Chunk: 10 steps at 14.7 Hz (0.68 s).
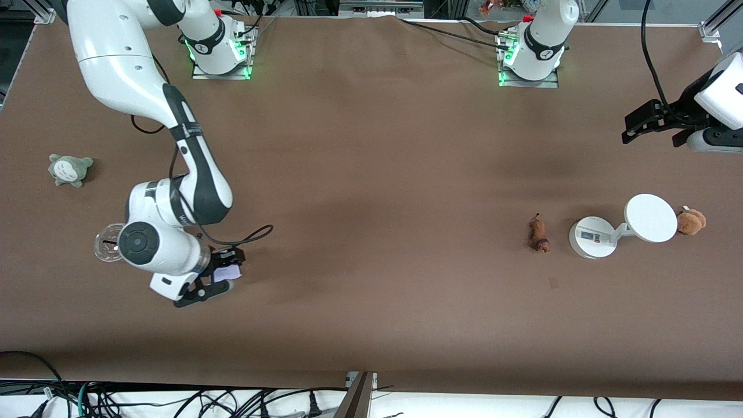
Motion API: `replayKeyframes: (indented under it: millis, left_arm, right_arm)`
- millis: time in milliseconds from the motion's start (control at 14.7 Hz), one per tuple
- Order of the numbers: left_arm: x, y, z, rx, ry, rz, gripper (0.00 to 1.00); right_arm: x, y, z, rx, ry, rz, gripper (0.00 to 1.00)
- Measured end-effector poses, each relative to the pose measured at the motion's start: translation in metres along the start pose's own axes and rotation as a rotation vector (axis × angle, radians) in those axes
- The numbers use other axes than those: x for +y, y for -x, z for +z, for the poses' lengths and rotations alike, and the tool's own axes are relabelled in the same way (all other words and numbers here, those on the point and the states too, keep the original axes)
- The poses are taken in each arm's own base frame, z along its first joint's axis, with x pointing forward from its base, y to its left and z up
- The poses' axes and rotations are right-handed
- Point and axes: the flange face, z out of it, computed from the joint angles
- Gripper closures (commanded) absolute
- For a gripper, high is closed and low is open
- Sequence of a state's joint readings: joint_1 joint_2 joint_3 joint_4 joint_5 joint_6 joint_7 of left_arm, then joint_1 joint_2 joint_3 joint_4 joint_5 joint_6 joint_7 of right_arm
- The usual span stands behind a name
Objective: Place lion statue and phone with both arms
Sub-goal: 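Carry the white phone with the right gripper toward the glass cup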
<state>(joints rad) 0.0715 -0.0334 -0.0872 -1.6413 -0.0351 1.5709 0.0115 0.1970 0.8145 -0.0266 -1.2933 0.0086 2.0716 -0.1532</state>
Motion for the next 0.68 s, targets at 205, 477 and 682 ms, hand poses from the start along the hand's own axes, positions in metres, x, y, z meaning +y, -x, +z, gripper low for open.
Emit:
replayKeyframes:
  millis: [205,477,682]
  left_arm:
    - [0.006,-0.003,-0.011,0.024,0.000,-0.016,0.00]
    - [0.010,-0.009,-0.006,0.016,0.002,-0.024,0.00]
    - [0.008,-0.012,-0.002,0.010,0.003,-0.027,0.00]
  right_arm:
    - [0.044,0.011,0.004,-0.018,0.025,0.063,1.00]
    - [0.105,0.032,0.020,-0.036,-0.026,0.175,1.00]
    - [0.108,0.036,0.030,-0.041,-0.056,0.197,1.00]
